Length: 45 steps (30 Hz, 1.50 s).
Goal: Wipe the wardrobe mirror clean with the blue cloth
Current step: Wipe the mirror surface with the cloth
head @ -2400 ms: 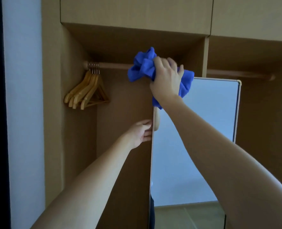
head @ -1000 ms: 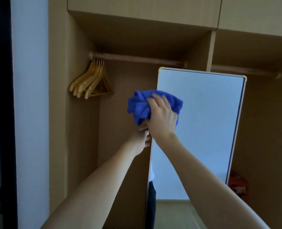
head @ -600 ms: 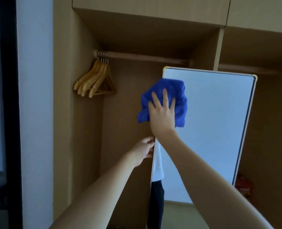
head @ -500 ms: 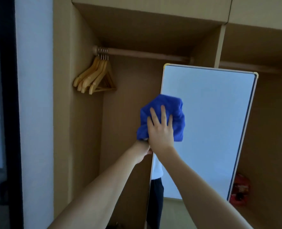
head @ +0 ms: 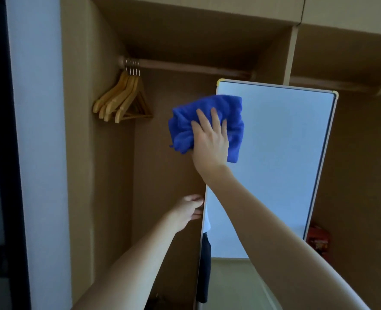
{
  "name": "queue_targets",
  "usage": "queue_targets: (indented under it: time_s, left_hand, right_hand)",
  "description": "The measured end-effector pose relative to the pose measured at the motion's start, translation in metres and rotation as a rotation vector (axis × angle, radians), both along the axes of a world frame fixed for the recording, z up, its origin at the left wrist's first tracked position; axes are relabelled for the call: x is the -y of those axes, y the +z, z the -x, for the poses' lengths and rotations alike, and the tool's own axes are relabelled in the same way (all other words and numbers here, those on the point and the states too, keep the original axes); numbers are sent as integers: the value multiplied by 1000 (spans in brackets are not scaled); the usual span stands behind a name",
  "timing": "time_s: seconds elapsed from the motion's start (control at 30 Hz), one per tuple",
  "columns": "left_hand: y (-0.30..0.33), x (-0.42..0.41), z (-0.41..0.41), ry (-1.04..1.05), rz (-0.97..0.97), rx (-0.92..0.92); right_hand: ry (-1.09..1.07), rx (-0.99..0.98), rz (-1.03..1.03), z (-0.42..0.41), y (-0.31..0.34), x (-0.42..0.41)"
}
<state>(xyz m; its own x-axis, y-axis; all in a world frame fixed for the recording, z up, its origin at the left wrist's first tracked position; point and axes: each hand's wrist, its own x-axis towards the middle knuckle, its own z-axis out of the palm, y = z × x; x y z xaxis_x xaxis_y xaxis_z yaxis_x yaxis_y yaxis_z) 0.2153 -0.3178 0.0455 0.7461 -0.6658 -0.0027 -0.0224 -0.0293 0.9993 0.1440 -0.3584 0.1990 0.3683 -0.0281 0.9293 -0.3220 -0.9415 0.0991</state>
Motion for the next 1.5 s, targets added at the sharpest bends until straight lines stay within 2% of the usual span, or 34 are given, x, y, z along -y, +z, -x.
queue_targets:
  time_s: [0.07,0.1,0.2,0.23,0.3,0.33,0.43,0.5,0.57,0.63,0.7,0.8,0.9,1.0,1.07,1.17,1.27,1.3,1.33,1.43,1.5]
  left_hand:
    - [-3,-2,2,-30,13,-10]
    - [-4,-2,3,-27,18,-6]
    - [-10,-5,3,-20,48,7]
    - [-10,-9,7,-21,-2,89]
    - [-17,-13,16,12,-268,407]
    - [-24,-13,14,43,-331,531]
    - [-28,-15,19,110,-328,576]
    - [-31,-9,16,70,-179,398]
    - [-33,-3,12,-20,-2,88]
    - [-36,2,5,-23,28,-66]
    - [-37,3,2,-35,8,-87]
    - [-35,-1,3,-41,10,-113]
    - [-32,-4,10,-59,39,-122]
    - [-32,-7,15,-69,60,-106]
    - [-29,-16,23,-63,30,-20]
    - [-31,-27,27,8,-1,91]
    - [-33,-26,34,57,-3,103]
    - [-34,-22,33,31,7,74]
    - [-35,-16,29,5,24,24]
    - [-48,4,10,15,5,-67]
    - [-55,4,8,17,-73,-50]
  right_hand:
    - [-204,-209,-13,-12,-22,6]
    - [-246,-243,-20,-14,-37,10]
    - [-54,-151,13,-5,-95,18]
    - [-22,-136,19,0,-113,17]
    - [9,-156,-1,5,-146,16]
    - [17,-162,-20,8,-158,13]
    - [108,-73,-91,15,-156,4]
    - [215,52,-116,21,-130,-8]
    - [318,218,-73,25,-94,-19]
    - [354,374,10,23,-54,-22]
    - [245,390,109,15,-17,-18]
    - [15,141,14,-4,-7,-1]
    - [-153,-78,-36,-11,-50,14]
    - [-136,-166,-17,-4,-101,17]
    - [-109,-201,-33,5,-129,16]
    - [-9,-203,-24,11,-164,22]
    - [139,-80,-161,27,-165,20]
    - [184,-47,-220,38,-151,10]
    - [185,-27,-195,43,-136,2]
    - [390,112,-133,44,-84,-6]
    - [310,126,-72,28,-56,0]
